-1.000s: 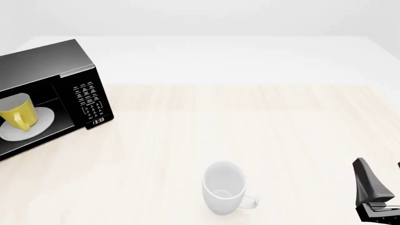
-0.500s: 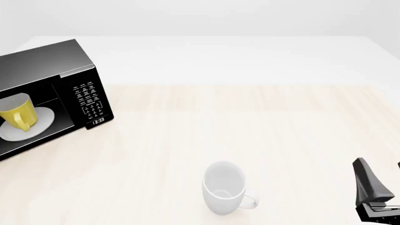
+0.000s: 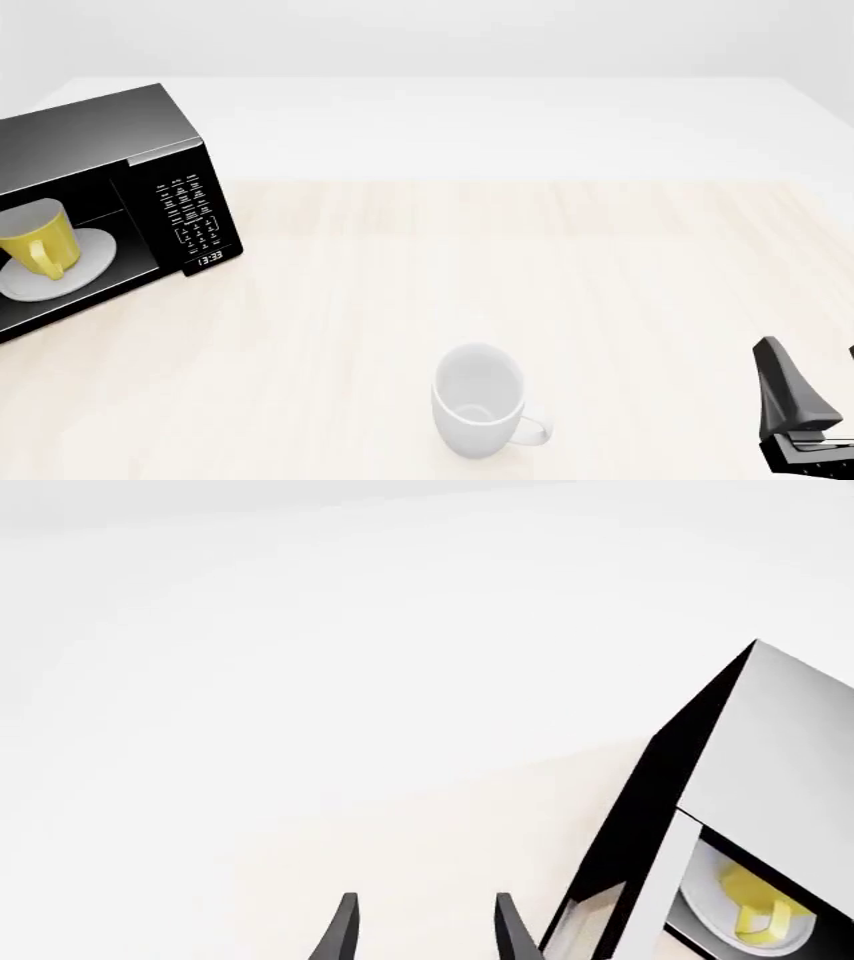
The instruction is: Put the yellow and white mug in the microwave and close it.
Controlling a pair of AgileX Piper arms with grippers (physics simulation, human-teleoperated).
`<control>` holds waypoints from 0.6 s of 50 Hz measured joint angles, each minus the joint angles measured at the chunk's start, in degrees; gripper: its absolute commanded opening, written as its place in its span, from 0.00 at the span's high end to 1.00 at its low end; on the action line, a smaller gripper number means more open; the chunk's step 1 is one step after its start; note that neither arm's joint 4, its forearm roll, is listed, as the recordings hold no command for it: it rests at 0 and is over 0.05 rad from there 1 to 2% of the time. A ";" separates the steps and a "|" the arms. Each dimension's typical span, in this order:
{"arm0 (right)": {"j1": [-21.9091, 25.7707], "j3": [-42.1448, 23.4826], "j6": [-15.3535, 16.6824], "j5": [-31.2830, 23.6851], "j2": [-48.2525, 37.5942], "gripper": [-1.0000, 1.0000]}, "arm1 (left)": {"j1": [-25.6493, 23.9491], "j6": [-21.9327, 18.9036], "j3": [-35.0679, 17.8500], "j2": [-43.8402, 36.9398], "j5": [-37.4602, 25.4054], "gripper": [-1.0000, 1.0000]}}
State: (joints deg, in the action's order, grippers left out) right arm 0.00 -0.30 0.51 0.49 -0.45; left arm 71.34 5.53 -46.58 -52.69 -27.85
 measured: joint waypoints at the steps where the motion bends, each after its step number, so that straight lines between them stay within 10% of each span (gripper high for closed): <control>1: 0.00 0.00 0.00 0.00 0.00 0.00 | 0.28 -0.11 0.29 -0.23 0.26 0.00; 30: 0.00 0.01 0.00 -0.07 0.09 0.00 | 6.69 -3.66 7.47 -8.83 8.72 0.00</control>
State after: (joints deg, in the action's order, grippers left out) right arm 0.00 -0.29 0.51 0.42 -0.36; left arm 78.03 1.87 -39.11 -61.52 -19.13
